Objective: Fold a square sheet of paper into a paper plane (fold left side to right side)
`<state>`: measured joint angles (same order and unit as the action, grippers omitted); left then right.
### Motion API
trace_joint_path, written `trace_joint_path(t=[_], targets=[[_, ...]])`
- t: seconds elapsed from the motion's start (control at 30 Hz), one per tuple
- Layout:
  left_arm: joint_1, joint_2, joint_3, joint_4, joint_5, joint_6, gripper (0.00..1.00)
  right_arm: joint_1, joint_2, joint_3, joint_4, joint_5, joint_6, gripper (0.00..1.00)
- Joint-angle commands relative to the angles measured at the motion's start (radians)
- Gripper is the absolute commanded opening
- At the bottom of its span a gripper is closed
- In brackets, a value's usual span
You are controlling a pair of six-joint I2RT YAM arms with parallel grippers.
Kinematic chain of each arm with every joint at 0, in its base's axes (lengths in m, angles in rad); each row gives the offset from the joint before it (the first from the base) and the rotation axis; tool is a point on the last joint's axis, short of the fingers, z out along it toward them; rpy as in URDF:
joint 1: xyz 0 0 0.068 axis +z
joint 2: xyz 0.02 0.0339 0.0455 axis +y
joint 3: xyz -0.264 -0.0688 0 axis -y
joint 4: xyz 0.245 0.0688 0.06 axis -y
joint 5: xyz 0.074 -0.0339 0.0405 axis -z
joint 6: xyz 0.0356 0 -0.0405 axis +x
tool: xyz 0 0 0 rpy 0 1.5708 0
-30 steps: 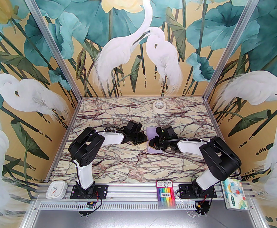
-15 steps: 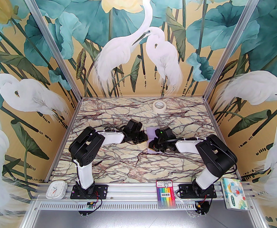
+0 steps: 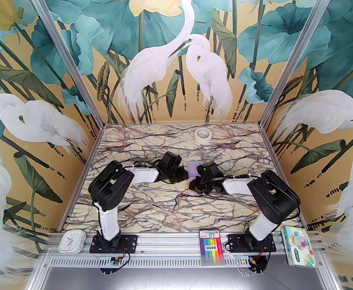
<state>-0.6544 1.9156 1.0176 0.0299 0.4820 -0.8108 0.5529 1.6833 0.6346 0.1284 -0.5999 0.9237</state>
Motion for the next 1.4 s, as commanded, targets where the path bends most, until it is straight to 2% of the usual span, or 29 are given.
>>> trace_joint_path(t=[0.0, 0.8, 1.37], targets=[[0.005, 0.028, 0.025, -0.015, 0.015, 0.016, 0.10, 0.010, 0.016, 0.011, 0.006, -0.004, -0.001, 0.10], [0.005, 0.050, 0.036, -0.016, 0.010, 0.013, 0.09, 0.021, 0.036, 0.009, 0.019, -0.016, 0.005, 0.11], [0.005, 0.062, 0.046, -0.015, 0.010, 0.007, 0.09, 0.030, 0.032, 0.006, -0.044, -0.010, -0.020, 0.11]])
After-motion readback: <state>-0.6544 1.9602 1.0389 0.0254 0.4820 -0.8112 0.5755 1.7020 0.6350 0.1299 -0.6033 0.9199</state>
